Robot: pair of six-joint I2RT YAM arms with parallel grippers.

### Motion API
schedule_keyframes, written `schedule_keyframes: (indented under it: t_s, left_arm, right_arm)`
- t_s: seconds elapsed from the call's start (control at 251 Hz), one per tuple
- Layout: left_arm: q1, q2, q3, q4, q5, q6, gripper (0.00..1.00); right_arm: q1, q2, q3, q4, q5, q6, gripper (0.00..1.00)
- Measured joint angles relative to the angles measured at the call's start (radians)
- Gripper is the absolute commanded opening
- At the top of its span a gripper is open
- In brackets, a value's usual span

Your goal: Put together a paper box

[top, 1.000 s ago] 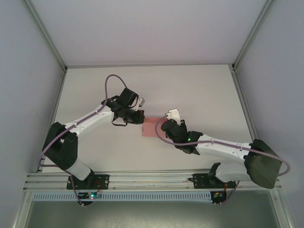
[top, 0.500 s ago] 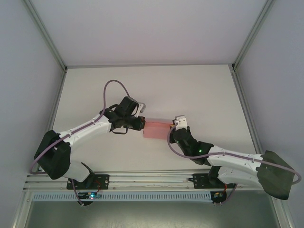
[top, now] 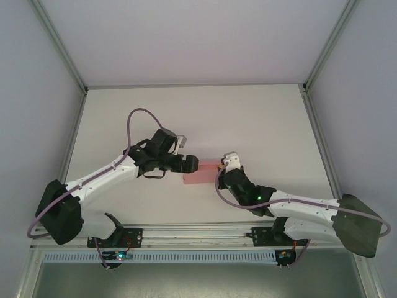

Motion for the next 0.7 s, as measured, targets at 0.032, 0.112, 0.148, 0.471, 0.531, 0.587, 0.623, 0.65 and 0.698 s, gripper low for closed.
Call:
schedule_keyframes:
  t_s: [0.032,0.112,0.148,0.471,0.531,0.587,0.623,0.65,0.698]
  left_arm:
    - [0.003,-0.002,0.0,0.001,-0.003,-0.017,1.0]
    - [0.014,-0.003,-0.013,0.015,-0.007,-0.06,1.0]
    - [0.022,-0.003,-0.027,0.028,-0.006,-0.079,1.0]
    - [0.111,0.014,-0.226,0.295,0.089,-0.242,0.95]
    - [0.112,0.026,-0.245,0.356,0.113,-0.259,0.88]
    - [0.116,0.034,-0.27,0.418,0.14,-0.279,0.78]
    - [0.117,0.034,-0.281,0.447,0.152,-0.29,0.72]
    - [0.117,0.034,-0.288,0.47,0.159,-0.298,0.69]
    - [0.117,0.034,-0.295,0.494,0.166,-0.304,0.67]
  right_arm:
    - [0.002,0.005,0.004,0.0,0.0,0.0,0.0]
    - [0.007,0.008,0.006,0.0,0.003,0.0,0.0]
    - [0.008,0.008,0.006,0.0,0.003,0.0,0.0]
    - [0.008,0.008,0.006,0.0,0.002,0.0,0.0]
    - [0.008,0.008,0.006,0.0,0.002,0.001,0.0]
    - [0.008,0.006,0.006,-0.001,0.002,0.001,0.0]
    - [0.008,0.005,0.006,-0.001,0.002,0.001,0.02]
    - [0.008,0.003,0.006,-0.001,0.001,0.001,0.06]
    - [0.008,-0.005,0.006,-0.008,-0.005,0.0,0.12]
